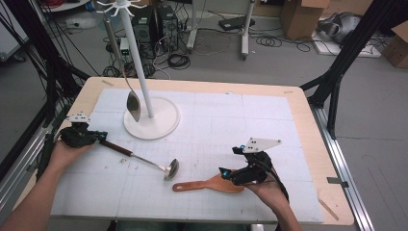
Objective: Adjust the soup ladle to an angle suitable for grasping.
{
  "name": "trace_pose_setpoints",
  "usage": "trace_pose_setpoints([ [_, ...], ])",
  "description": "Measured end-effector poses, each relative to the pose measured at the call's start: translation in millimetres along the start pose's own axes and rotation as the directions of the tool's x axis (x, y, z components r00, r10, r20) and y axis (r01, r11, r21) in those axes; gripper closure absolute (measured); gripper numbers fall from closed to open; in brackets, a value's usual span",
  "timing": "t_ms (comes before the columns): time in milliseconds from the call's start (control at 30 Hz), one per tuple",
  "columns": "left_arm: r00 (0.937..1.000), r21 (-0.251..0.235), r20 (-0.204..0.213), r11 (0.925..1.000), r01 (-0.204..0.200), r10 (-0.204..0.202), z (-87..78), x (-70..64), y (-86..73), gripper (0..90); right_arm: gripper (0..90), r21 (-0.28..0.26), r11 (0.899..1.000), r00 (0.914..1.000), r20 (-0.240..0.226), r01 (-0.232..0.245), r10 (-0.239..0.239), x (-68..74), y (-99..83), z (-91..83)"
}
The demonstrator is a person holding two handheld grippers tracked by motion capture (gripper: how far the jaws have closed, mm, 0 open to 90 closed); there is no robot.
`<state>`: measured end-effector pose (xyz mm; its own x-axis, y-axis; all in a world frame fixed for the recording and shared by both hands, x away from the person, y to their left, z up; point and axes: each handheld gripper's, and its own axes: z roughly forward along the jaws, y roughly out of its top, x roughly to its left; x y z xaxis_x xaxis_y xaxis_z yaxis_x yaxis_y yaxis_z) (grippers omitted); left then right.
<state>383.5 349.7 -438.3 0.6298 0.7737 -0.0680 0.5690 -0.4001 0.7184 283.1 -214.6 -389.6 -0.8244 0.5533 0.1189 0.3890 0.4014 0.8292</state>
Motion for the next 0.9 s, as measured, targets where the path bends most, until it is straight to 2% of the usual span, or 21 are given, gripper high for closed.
trace_pose_setpoints([
  [333, 0.9994, 0.012, 0.032, 0.9998, -0.016, 0.016, -10.7, -3.4, -1.0, 89.6, 10.1, -0.006, 1.0, 1.0, 0.001, 0.003, -0.003, -0.3, 0.2, -0.7],
  [500, 0.9982, 0.024, 0.048, 0.9991, -0.036, 0.035, -10.5, -9.4, -0.8, 89.6, 10.1, -0.007, 1.0, 1.0, 0.002, 0.008, -0.008, 0.2, 0.7, -0.6],
  [667, 0.9981, 0.045, 0.052, 0.9983, -0.036, 0.034, -8.6, -11.6, -5.8, 89.6, 10.1, -0.01, 1.0, 1.0, 0.003, 0.005, -0.005, 0.5, 0.3, -2.1],
  [900, 0.9994, 0.01, 0.032, 0.9999, -0.014, 0.013, -17.6, -8.6, -8.5, 89.6, 10.1, -0.007, 1.0, 1.0, 0.002, 0.008, -0.008, 0.7, 0.4, -1.9],
])
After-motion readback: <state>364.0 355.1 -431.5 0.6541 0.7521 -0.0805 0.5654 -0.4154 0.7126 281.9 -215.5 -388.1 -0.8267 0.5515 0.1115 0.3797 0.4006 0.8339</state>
